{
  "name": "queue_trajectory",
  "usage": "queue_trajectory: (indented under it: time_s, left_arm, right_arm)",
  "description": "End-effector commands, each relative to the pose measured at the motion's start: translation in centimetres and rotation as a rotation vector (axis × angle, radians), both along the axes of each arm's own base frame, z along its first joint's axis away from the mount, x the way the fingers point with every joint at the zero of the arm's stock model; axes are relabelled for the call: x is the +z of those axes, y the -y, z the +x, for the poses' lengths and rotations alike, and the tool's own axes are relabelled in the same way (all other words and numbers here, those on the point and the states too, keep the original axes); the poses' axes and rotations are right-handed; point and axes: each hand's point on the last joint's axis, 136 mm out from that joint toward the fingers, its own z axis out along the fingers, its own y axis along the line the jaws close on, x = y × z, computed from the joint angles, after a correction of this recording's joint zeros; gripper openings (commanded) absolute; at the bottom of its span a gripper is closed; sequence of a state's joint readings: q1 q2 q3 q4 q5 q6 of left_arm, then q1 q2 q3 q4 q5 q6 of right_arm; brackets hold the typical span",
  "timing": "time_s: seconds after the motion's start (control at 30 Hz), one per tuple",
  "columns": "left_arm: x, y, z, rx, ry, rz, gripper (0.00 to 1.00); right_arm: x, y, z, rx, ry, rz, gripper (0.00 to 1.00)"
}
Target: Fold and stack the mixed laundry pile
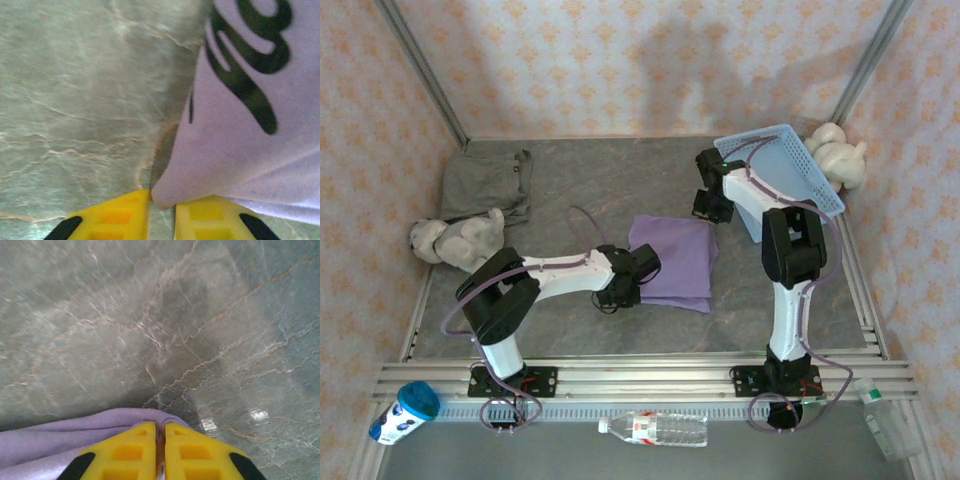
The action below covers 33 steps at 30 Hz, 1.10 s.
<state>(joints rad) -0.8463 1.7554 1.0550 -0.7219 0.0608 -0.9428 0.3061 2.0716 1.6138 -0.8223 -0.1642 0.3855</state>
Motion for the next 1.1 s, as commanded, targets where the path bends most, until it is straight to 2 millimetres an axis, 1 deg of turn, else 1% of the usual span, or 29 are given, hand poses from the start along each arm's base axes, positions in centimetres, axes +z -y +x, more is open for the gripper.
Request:
queue_trajectory:
  time_s: [0.0,0.07,0.1,0.17,0.23,0.3,0.37,0.47,0.53,0.6,0.7,0.8,0.83,0.87,0.93,0.97,1.03,1.07]
  left_arm:
    - [0.8,-3.2,0.7,0.013,0.0,0.124,0.25]
    - [2.2,-3.6,1.5,0.012,0.022,0.13,0.34]
    - [2.9,-3.8,1.8,0.012,0.032,0.128,0.38]
    - [4.6,-3.9,2.3,0.011,0.055,0.111,0.42]
    - [5.9,-3.7,2.5,0.011,0.075,0.085,0.42]
    - [6.4,-2.7,2.6,0.018,0.084,0.023,0.41]
    - [6.1,-1.1,2.8,0.047,0.089,-0.066,0.39]
    - [4.5,0.5,3.3,0.096,0.079,-0.135,0.37]
    - [3.3,0.9,3.6,0.114,0.062,-0.125,0.37]
    - [1.9,1.0,3.7,0.123,0.038,-0.102,0.37]
    - [0.3,0.5,4.0,0.119,0.004,-0.037,0.36]
    - [-0.8,-0.7,4.7,0.127,-0.016,0.025,0.33]
    - [-1.6,-1.4,5.1,0.138,-0.03,0.052,0.32]
    - [-1.9,-2.0,5.6,0.146,-0.034,0.071,0.31]
    - [-2.1,-2.9,7.2,0.154,-0.034,0.087,0.3]
    - [-2.0,-3.1,8.3,0.154,-0.031,0.092,0.3]
    - [-1.0,-3.2,10.8,0.129,-0.006,0.092,0.33]
    - [-0.2,-3.2,12.1,0.119,0.012,0.087,0.36]
  right_arm:
    - [1.0,0.9,-1.1,-0.012,-0.026,-0.03,0.28]
    - [2.3,1.3,-1.6,-0.01,-0.011,-0.037,0.38]
    - [3.2,1.5,-1.8,-0.009,0.008,-0.043,0.41]
    - [4.7,1.8,-2.0,-0.01,0.044,-0.046,0.41]
    - [5.1,0.9,-2.1,0.004,0.062,0.011,0.35]
    - [4.4,-0.7,-2.2,0.031,0.052,0.094,0.24]
    - [3.1,-1.9,-2.3,0.044,0.025,0.147,0.15]
    - [0.8,-2.3,-2.3,0.04,-0.008,0.164,0.12]
    - [-0.6,-2.1,-2.4,0.028,-0.038,0.162,0.12]
    - [-1.8,-1.9,-3.0,0.021,-0.079,0.15,0.12]
    - [-3.1,-1.1,-4.8,-0.011,-0.135,0.122,0.12]
    - [-3.9,-0.6,-7.6,-0.053,-0.182,0.135,0.12]
    - [-4.1,-0.3,-8.9,-0.075,-0.198,0.134,0.12]
    - [-4.3,-0.1,-10.2,-0.1,-0.213,0.142,0.13]
    - [-4.4,-0.8,-12.6,-0.137,-0.235,0.194,0.13]
    - [-4.2,-1.5,-13.8,-0.146,-0.243,0.23,0.14]
    - [-3.4,-2.8,-15.6,-0.142,-0.248,0.271,0.17]
    - [-2.6,-3.2,-16.3,-0.134,-0.241,0.274,0.19]
